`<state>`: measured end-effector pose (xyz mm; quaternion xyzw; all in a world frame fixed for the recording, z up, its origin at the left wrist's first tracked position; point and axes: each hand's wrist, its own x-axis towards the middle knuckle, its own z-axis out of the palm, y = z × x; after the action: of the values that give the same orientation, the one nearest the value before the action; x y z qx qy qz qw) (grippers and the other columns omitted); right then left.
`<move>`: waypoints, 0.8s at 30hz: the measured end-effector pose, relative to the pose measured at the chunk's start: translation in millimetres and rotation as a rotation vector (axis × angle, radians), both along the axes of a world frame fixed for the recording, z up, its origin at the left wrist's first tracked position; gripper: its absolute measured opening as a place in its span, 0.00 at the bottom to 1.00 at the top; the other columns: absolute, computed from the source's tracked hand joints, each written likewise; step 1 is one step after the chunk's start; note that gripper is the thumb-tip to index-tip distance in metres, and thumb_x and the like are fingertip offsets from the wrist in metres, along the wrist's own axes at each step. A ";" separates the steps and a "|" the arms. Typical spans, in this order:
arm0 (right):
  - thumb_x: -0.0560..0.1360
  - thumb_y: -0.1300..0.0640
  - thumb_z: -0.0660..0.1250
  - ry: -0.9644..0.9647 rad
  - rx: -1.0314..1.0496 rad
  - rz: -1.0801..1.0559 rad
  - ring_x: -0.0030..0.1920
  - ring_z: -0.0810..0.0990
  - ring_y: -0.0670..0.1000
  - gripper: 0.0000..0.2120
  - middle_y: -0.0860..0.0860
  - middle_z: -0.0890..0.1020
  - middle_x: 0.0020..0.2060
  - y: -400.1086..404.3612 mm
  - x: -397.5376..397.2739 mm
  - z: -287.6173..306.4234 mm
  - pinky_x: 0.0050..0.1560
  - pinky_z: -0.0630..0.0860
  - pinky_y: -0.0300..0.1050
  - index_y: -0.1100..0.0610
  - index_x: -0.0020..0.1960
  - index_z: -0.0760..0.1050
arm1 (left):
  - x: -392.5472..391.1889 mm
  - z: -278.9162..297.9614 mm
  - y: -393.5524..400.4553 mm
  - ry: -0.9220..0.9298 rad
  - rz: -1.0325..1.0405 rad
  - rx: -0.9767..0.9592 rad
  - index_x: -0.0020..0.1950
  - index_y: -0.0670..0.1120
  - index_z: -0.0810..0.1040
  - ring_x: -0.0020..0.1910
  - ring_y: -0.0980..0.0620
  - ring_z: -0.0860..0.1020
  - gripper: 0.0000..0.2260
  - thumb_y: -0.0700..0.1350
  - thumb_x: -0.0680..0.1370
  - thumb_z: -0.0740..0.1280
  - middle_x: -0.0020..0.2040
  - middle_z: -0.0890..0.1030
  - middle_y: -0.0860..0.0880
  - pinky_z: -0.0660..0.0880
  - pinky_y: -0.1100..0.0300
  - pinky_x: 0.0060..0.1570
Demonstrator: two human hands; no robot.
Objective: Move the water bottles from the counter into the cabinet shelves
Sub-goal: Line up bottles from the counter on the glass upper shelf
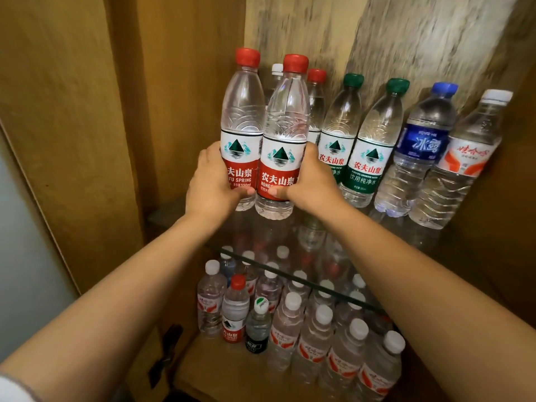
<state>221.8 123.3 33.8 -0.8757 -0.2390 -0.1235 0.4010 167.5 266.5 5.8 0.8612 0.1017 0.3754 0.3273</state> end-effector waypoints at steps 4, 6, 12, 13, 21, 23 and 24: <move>0.63 0.57 0.78 0.013 -0.021 -0.053 0.60 0.75 0.57 0.39 0.55 0.75 0.60 20.2 19.4 1.3 0.55 0.72 0.47 0.57 0.66 0.58 | 21.1 8.3 10.2 0.089 0.041 0.006 0.69 0.45 0.63 0.65 0.45 0.70 0.37 0.44 0.65 0.77 0.66 0.70 0.45 0.67 0.50 0.61; 0.64 0.57 0.77 0.014 -0.026 -0.073 0.59 0.75 0.57 0.39 0.55 0.75 0.59 28.9 27.5 1.2 0.55 0.72 0.48 0.58 0.66 0.58 | 30.5 11.3 13.3 0.128 0.069 0.022 0.69 0.44 0.63 0.64 0.43 0.71 0.36 0.44 0.66 0.77 0.65 0.71 0.44 0.68 0.48 0.60; 0.65 0.57 0.77 0.011 -0.004 -0.100 0.59 0.75 0.57 0.38 0.56 0.75 0.59 47.5 45.6 0.0 0.56 0.72 0.49 0.58 0.66 0.58 | 52.8 16.0 14.6 0.258 0.239 0.134 0.73 0.39 0.53 0.62 0.38 0.72 0.41 0.46 0.69 0.74 0.65 0.66 0.39 0.72 0.49 0.55; 0.65 0.57 0.77 0.009 0.001 -0.099 0.60 0.75 0.57 0.38 0.56 0.75 0.59 49.5 47.7 -0.1 0.57 0.72 0.49 0.59 0.67 0.58 | 56.7 17.1 16.0 0.273 0.254 0.152 0.74 0.39 0.49 0.61 0.38 0.73 0.43 0.46 0.70 0.74 0.66 0.66 0.38 0.72 0.49 0.53; 0.65 0.57 0.77 0.001 0.011 -0.113 0.62 0.74 0.57 0.38 0.55 0.75 0.60 60.4 60.5 0.4 0.59 0.71 0.50 0.58 0.68 0.58 | 81.6 14.7 27.6 0.277 0.336 0.251 0.75 0.40 0.36 0.54 0.40 0.78 0.46 0.42 0.74 0.71 0.62 0.71 0.39 0.66 0.55 0.39; 0.65 0.57 0.77 0.003 0.011 -0.086 0.62 0.74 0.57 0.39 0.55 0.75 0.61 57.9 61.6 -0.2 0.59 0.71 0.49 0.58 0.68 0.58 | 86.0 14.7 29.6 0.285 0.347 0.258 0.75 0.40 0.36 0.54 0.41 0.78 0.45 0.42 0.74 0.70 0.62 0.71 0.39 0.66 0.55 0.38; 0.65 0.57 0.77 0.004 0.008 -0.072 0.62 0.74 0.57 0.39 0.55 0.75 0.61 56.5 62.1 -0.1 0.59 0.70 0.49 0.58 0.68 0.58 | 87.9 14.6 30.0 0.288 0.348 0.256 0.75 0.40 0.36 0.54 0.41 0.78 0.45 0.42 0.74 0.70 0.62 0.71 0.39 0.66 0.55 0.38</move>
<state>283.9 179.7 33.7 -0.8823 -0.2059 -0.1369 0.4005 255.4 296.5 20.4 0.9096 0.2456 0.3096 0.1283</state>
